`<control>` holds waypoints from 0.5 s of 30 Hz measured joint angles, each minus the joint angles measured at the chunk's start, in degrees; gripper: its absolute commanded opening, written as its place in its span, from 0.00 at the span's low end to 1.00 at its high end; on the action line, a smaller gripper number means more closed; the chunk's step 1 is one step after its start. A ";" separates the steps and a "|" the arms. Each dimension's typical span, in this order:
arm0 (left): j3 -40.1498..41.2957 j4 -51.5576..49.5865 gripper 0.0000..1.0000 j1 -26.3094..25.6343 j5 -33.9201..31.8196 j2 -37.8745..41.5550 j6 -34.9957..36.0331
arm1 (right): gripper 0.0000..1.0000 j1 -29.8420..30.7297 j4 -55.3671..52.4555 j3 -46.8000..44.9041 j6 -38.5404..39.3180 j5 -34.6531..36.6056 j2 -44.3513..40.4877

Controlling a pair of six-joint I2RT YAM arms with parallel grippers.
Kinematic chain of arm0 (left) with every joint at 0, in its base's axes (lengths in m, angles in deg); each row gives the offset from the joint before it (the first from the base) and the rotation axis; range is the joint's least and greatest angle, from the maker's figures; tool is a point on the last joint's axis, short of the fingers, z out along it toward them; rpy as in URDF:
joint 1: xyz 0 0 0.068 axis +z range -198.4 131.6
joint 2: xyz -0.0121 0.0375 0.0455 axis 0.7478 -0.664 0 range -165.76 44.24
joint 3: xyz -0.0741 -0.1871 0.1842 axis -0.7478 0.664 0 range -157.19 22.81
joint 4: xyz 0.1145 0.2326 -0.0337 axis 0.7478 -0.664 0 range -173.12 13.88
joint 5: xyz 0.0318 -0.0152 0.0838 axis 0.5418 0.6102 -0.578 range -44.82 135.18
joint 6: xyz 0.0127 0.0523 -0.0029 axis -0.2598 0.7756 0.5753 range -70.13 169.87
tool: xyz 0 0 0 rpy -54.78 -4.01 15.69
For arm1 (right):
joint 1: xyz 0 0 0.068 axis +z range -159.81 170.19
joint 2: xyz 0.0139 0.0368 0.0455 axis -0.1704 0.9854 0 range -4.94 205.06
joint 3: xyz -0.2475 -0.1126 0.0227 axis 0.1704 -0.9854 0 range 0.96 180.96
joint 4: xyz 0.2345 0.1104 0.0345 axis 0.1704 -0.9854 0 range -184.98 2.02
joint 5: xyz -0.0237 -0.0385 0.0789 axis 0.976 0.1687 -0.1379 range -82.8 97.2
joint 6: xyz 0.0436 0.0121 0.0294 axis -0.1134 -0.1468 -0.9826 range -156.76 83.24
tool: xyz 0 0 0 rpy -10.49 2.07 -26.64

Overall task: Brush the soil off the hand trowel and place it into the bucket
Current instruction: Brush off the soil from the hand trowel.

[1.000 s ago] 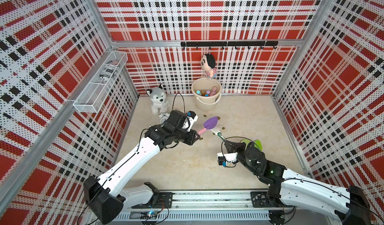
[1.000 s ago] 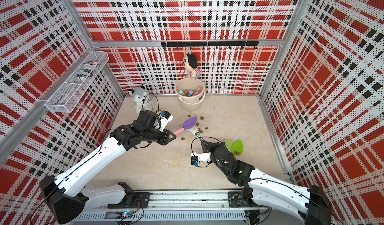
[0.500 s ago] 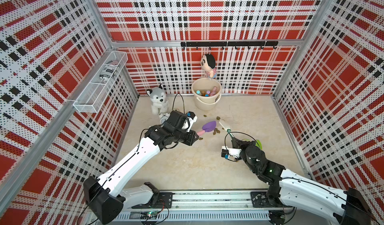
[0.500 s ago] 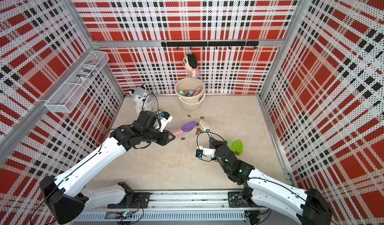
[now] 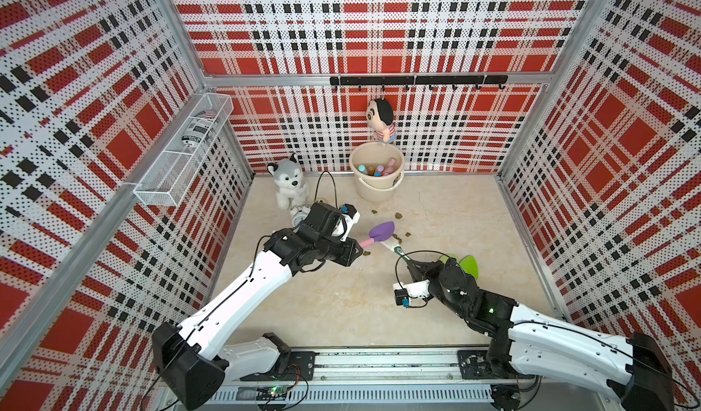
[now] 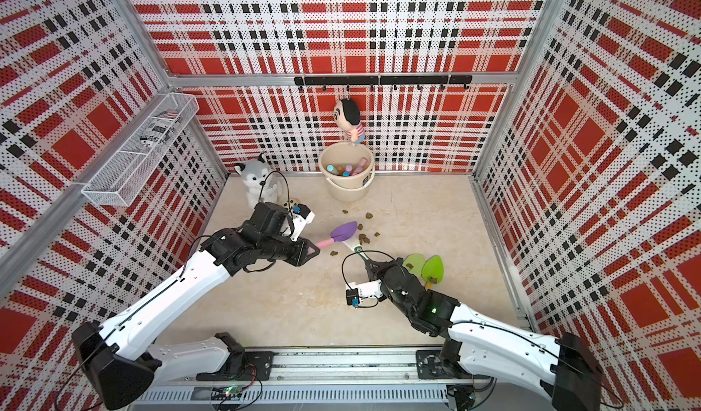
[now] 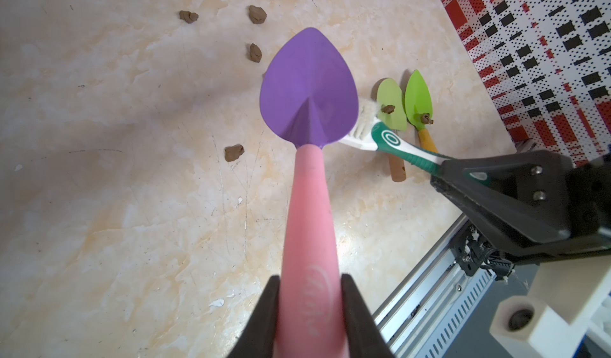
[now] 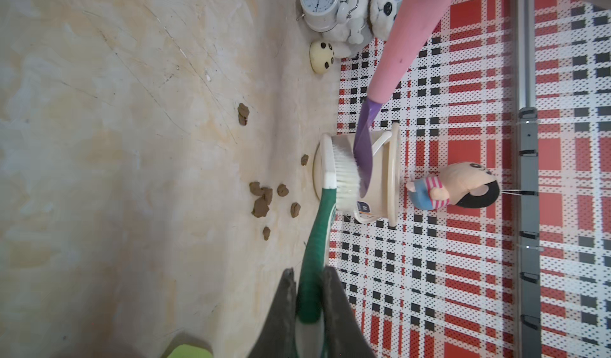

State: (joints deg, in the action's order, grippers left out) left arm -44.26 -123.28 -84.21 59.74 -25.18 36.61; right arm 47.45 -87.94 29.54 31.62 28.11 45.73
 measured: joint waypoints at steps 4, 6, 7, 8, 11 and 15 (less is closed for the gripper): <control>0.00 0.07 0.00 -0.83 -0.04 -0.02 -0.20 | 0.00 -0.44 1.62 0.02 2.49 1.38 1.46; 0.00 0.20 0.00 -0.90 -0.04 -0.02 -0.24 | 0.00 -1.05 2.16 0.02 3.43 2.03 1.68; 0.00 0.26 0.00 -0.92 -0.04 -0.02 -0.24 | 0.00 -1.36 2.45 0.02 3.80 2.25 1.68; 0.00 0.35 0.00 -0.92 -0.07 -0.02 -0.26 | 0.00 -1.88 2.75 0.02 4.20 2.49 1.68; 0.00 0.39 0.00 -0.92 -0.07 -0.02 -0.31 | 0.00 -3.78 3.28 0.02 5.16 3.04 1.68; 0.00 0.44 0.00 -0.92 -0.37 0.07 -0.44 | 0.00 -7.65 3.93 0.02 5.14 3.41 1.68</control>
State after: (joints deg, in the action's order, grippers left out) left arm -44.26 -122.84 -85.13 59.37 -25.12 36.17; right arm 39.80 -84.01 29.56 36.75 31.51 47.42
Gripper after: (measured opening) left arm 0.278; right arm 0.147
